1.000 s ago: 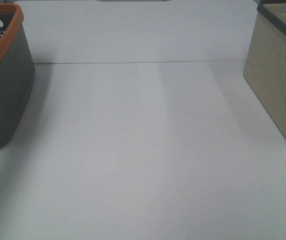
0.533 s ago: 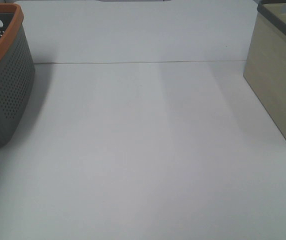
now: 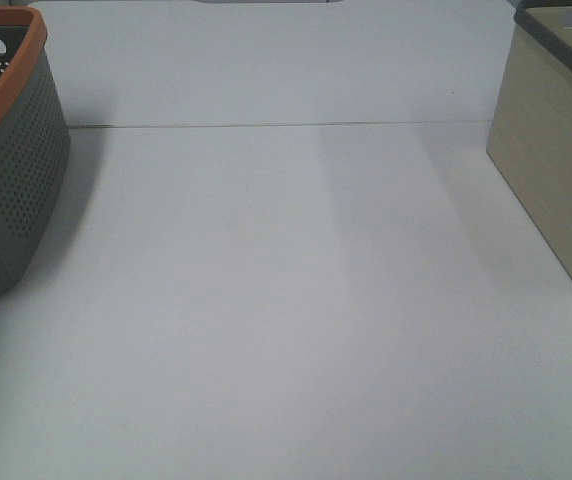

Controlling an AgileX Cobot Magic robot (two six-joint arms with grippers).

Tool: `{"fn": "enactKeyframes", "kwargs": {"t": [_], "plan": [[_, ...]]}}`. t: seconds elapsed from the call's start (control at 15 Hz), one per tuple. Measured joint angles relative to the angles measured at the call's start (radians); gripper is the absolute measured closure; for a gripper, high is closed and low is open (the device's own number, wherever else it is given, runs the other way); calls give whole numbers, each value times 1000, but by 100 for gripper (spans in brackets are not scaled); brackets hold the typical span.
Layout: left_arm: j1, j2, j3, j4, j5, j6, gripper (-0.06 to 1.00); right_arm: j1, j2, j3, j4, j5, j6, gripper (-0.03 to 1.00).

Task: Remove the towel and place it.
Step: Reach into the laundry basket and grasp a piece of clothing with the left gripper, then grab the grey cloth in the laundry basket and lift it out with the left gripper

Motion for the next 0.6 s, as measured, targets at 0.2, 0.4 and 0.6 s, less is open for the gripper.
{"fn": "enactKeyframes", "kwargs": {"t": [0.2,0.4,0.6], "plan": [[0,68,0,-1,-39,4,3,0,0,0,0,0,0,21],[0,87,0,9,-38,4,5,0,0,0,0,0,0,21],[0,88,0,34,-30,4,26,0,0,0,0,0,0,21]]}}
